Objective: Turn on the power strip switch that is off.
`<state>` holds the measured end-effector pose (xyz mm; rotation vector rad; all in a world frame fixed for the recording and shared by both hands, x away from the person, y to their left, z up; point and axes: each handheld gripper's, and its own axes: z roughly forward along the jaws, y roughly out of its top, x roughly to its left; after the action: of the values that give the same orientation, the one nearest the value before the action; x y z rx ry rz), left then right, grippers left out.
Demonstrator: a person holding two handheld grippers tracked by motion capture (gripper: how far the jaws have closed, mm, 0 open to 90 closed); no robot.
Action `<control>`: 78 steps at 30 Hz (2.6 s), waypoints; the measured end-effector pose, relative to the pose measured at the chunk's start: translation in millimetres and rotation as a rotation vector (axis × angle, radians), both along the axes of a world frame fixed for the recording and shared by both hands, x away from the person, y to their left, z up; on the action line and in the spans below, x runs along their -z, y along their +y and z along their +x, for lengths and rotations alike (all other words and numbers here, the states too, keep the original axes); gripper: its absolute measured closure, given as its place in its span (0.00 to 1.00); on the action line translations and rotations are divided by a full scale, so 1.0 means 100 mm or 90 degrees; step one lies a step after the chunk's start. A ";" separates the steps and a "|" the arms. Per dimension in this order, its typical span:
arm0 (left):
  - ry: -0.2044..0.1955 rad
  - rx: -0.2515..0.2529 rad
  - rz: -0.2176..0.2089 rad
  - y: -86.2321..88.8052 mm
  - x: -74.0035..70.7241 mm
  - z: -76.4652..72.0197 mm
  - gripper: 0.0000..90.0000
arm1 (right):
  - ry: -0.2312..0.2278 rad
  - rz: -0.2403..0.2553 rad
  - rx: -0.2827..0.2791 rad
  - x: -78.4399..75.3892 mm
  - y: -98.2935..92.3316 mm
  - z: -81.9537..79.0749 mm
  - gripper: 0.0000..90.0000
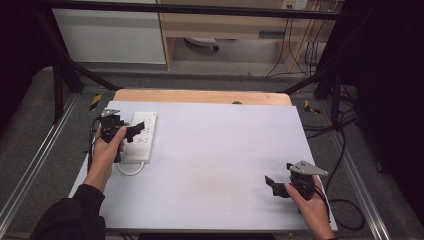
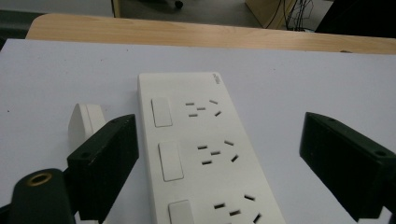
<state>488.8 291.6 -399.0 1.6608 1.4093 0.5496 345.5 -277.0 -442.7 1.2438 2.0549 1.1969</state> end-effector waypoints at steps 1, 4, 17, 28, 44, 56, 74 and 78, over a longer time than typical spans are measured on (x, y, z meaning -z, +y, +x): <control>-0.001 0.003 0.000 0.00 -0.01 -0.01 0.14 | 0.000 0.000 0.001 0.00 0.00 0.00 0.03; 0.004 0.009 0.003 -0.01 -0.04 -0.05 0.13 | 0.000 -0.002 0.001 0.00 0.00 0.00 0.03; -0.005 0.044 -0.012 -0.12 -0.19 -0.24 0.13 | -0.001 -0.001 0.001 0.00 0.00 0.00 0.03; -0.011 0.065 -0.013 -0.16 -0.25 -0.47 0.12 | -0.001 -0.001 0.001 0.00 0.00 0.00 0.03; -0.033 0.078 -0.016 -0.16 -0.25 -0.93 0.12 | -0.002 0.000 0.001 0.00 0.00 0.00 0.03; -0.054 0.067 -0.035 -0.05 -0.16 -1.34 0.13 | -0.002 -0.001 -0.001 0.00 0.00 0.00 0.03; -0.022 0.103 0.013 -0.11 0.25 -1.80 0.13 | 0.001 0.004 0.016 0.01 -0.03 0.02 0.03; -0.012 0.113 0.050 -0.13 0.33 -1.85 0.13 | 0.017 -0.002 0.036 0.05 -0.04 0.07 0.03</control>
<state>303.3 278.9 -432.3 1.8184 1.2252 0.5231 352.6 -281.3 -447.7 1.3149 2.0251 1.1571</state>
